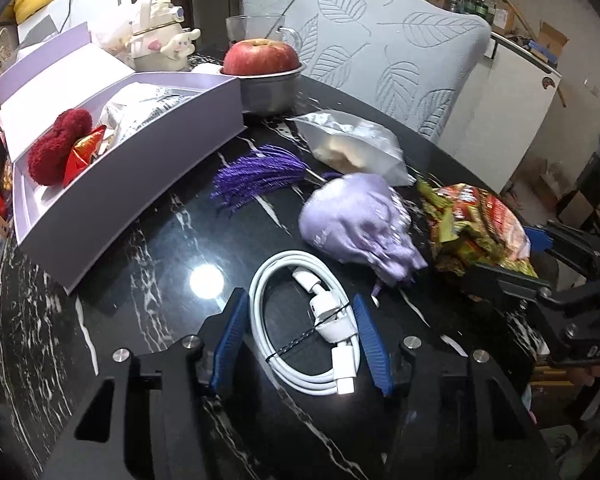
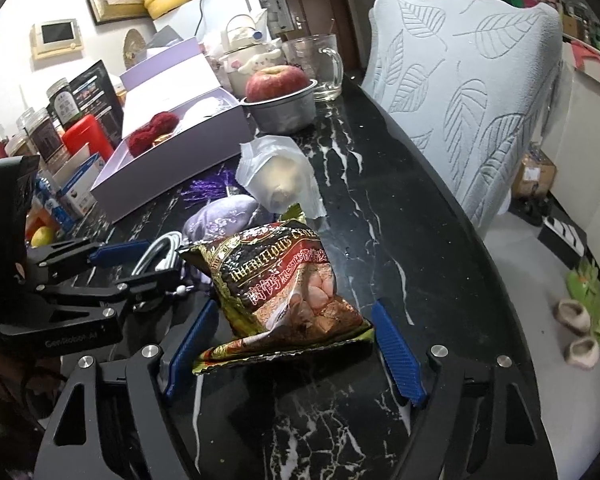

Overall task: Organize soft objects
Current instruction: 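Grasp the coiled white cable with the left tool and lift it, then grasp the Nutritious Cereal snack bag with the right tool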

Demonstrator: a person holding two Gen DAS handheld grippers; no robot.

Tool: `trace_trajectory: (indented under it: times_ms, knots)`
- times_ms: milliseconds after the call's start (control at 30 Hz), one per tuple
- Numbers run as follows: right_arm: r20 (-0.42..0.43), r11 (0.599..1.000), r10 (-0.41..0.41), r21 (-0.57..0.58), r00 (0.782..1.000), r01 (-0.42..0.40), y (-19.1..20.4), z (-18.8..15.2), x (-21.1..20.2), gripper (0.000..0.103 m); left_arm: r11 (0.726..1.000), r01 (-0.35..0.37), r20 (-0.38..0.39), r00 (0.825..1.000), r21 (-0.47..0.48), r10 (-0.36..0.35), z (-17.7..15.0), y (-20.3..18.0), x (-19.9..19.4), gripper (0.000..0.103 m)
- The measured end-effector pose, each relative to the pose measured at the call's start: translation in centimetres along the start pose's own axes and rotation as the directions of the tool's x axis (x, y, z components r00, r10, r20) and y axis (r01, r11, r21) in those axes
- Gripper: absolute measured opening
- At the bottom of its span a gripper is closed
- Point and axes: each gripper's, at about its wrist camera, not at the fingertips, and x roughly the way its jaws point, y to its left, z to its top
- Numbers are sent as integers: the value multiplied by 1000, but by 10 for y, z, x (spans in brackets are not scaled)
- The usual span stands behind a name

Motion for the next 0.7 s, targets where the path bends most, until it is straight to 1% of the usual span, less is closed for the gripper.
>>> trace_trajectory:
  times_ms: [133, 333, 433, 567, 600, 700]
  knots:
    - [13, 1000, 7, -4, 1000, -7, 2, -4, -5, 79, 1000, 4, -10, 1000, 12, -3, -9, -5, -7, 54]
    - [-9, 1000, -16, -23, 1000, 15, 2, -14, -14, 79, 1000, 24, -30, 999, 13, -24, -24, -10, -20, 54]
    - [-25, 1000, -13, -25, 1000, 13, 2, -21, -20, 79, 999, 30, -35, 999, 26, -29, -32, -15, -24, 54]
    - [-39, 999, -12, -31, 999, 10, 4, -26, -25, 80, 999, 11, -28, 1000, 46, -10, -35, -19, -25, 54]
    - [-37, 999, -14, -33, 999, 13, 4, -26, -25, 82, 999, 10, -27, 1000, 46, -9, -35, -20, -25, 54]
    - [-32, 999, -39, -35, 999, 37, 5, -24, -21, 95, 999, 15, -25, 1000, 39, -14, -35, -19, -25, 54]
